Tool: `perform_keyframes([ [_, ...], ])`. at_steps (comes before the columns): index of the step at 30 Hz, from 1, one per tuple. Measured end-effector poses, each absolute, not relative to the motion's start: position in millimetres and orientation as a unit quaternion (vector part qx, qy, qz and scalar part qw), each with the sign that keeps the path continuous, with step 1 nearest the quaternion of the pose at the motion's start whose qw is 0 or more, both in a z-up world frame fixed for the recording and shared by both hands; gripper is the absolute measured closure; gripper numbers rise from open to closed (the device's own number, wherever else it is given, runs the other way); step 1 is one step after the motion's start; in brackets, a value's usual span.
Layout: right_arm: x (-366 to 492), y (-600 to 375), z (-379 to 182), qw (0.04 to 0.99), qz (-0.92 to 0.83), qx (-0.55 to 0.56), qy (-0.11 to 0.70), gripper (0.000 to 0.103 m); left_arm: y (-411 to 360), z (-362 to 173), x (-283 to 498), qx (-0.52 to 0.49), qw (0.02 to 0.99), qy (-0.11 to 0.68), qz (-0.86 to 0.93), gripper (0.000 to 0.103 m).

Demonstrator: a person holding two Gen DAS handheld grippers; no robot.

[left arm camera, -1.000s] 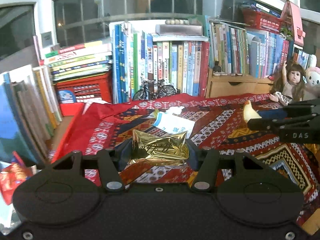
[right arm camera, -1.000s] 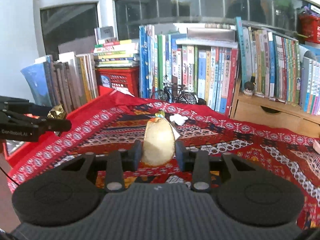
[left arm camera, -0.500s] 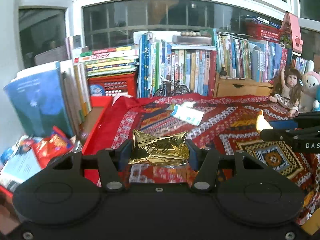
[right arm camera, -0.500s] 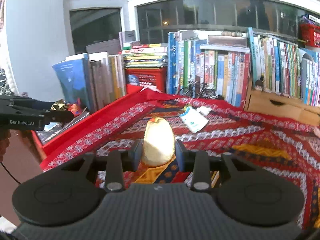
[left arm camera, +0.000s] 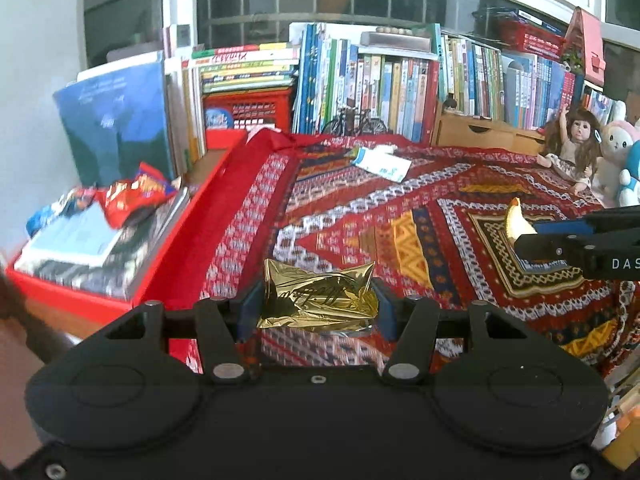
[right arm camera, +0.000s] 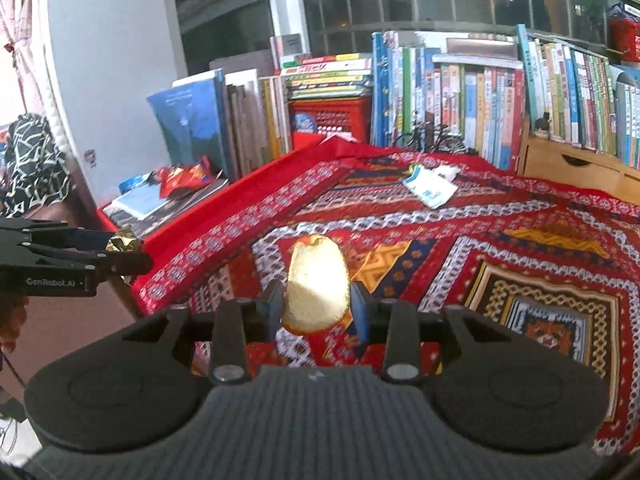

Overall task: Collect trash
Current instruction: 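Carry the gold foil and potato chip toward the bed edge with both tools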

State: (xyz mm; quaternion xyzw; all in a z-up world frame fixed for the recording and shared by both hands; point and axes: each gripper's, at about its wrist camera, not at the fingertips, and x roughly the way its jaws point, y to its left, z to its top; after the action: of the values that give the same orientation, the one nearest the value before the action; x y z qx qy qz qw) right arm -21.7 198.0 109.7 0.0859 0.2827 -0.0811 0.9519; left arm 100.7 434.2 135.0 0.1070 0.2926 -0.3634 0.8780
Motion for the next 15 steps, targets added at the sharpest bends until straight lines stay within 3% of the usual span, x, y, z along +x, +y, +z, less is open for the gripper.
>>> perform_keyframes([
  [15,-45,245,80,0.939,-0.034,0.083,0.333,0.062,451,78,63,0.094,0.851,0.355,-0.376,0.049],
])
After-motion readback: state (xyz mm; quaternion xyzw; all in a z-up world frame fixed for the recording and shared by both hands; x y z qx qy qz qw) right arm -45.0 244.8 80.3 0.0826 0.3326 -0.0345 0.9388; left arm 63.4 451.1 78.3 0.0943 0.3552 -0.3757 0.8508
